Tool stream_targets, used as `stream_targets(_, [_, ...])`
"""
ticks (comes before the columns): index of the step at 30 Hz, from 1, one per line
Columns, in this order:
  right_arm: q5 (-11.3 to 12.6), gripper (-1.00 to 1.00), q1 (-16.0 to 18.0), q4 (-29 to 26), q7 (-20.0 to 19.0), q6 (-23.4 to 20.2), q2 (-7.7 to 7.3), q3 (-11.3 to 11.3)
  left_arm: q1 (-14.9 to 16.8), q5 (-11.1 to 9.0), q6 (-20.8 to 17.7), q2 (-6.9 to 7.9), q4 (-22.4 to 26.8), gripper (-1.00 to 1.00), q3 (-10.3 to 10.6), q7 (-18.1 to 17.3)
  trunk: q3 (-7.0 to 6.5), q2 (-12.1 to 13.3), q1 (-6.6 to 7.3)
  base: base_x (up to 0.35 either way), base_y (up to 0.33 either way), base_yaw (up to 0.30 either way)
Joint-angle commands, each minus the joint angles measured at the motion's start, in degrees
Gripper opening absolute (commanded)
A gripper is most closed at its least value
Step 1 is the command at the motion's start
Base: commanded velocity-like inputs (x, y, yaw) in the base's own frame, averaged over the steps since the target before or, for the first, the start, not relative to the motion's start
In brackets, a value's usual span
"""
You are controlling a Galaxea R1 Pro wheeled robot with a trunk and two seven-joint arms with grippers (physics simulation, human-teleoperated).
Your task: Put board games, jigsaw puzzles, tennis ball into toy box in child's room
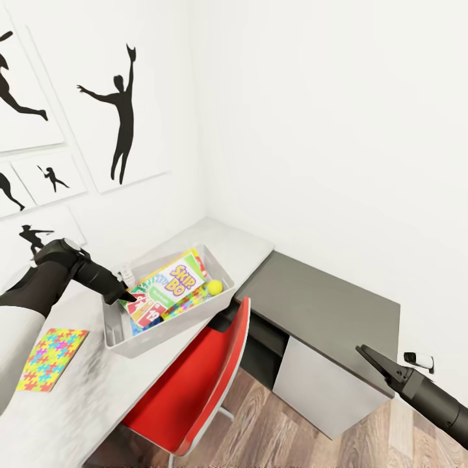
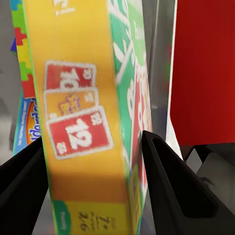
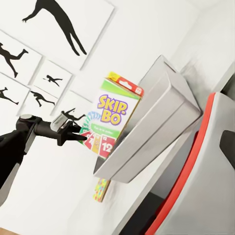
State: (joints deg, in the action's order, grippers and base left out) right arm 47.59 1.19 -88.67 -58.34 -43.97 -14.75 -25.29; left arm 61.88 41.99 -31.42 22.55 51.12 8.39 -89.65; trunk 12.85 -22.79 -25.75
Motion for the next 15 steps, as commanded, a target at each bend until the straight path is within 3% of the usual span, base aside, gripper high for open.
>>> stream_targets(1, [0.22,1.00,0.04,-0.01,-0.02,-0.33,-0.01,-0.02,0.07,0.31,-0.57,0.04,0.11,-1.00,0.47,-0.35,0.21,-0.12,-0.03,0.000,0.000,0.000])
stream_targets(5, [0.22,1.00,0.04,-0.01,-0.02,-0.33,-0.02,-0.02,0.04,0.72,-0.60,0.04,0.18,-1.00,1.96,-0.35,0.59,-0.12,-0.03,0.000,0.000,0.000])
stream_targets(15, [0.26,1.00,0.04,-0.01,-0.20,-0.30,-0.03,0.04,0.04,1.13,-0.66,0.04,0.29,-1.00,2.71,-0.35,1.05,-0.12,-0.03,0.000,0.000,0.000])
